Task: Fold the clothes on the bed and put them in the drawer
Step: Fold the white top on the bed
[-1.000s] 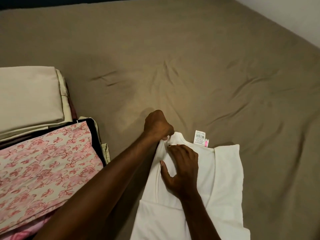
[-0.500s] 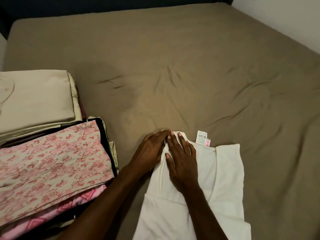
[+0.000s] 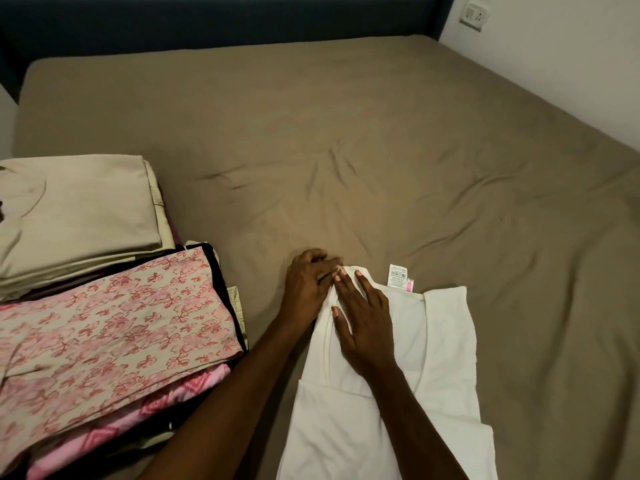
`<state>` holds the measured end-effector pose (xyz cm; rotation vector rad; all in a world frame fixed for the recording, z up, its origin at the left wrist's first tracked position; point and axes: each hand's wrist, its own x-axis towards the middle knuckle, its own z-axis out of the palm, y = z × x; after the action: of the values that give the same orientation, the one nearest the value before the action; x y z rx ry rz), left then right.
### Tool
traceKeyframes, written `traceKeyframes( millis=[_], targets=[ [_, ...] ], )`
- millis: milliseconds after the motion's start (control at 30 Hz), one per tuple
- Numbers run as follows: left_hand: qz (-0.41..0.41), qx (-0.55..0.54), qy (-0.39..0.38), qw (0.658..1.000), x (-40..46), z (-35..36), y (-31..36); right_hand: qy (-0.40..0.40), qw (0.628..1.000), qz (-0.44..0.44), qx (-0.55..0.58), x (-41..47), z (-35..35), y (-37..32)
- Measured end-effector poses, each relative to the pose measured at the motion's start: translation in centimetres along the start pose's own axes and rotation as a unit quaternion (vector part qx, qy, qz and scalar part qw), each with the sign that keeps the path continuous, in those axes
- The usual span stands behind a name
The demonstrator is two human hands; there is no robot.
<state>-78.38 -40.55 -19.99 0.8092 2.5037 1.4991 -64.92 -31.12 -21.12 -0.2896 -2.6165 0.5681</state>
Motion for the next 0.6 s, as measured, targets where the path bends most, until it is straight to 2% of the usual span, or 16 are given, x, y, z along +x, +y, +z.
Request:
traceKeyframes(
  millis=[167, 333, 500, 600],
  targets=[
    [-0.018, 0.133, -0.032, 0.990, 2.3, 0.2, 1.2, 0.019, 1.000, 0.013, 0.016, -0.3, 0.2, 0.1],
    [-0.057, 0.109, -0.051, 0.991, 4.0, -0.6, 1.2, 0.019, 1.000, -0.015, -0.003, -0.4, 0.5, 0.3],
    [-0.058, 0.241, -0.101, 0.963, 6.2, -0.8, 2.3, 0.036, 0.999, -0.006, -0.035, -0.4, 1.4, 0.7],
    [-0.110, 0.233, -0.113, 0.960, 6.8, -0.4, 2.1, 0.035, 0.998, 0.005, -0.043, -0.4, 1.5, 0.8]
  ],
)
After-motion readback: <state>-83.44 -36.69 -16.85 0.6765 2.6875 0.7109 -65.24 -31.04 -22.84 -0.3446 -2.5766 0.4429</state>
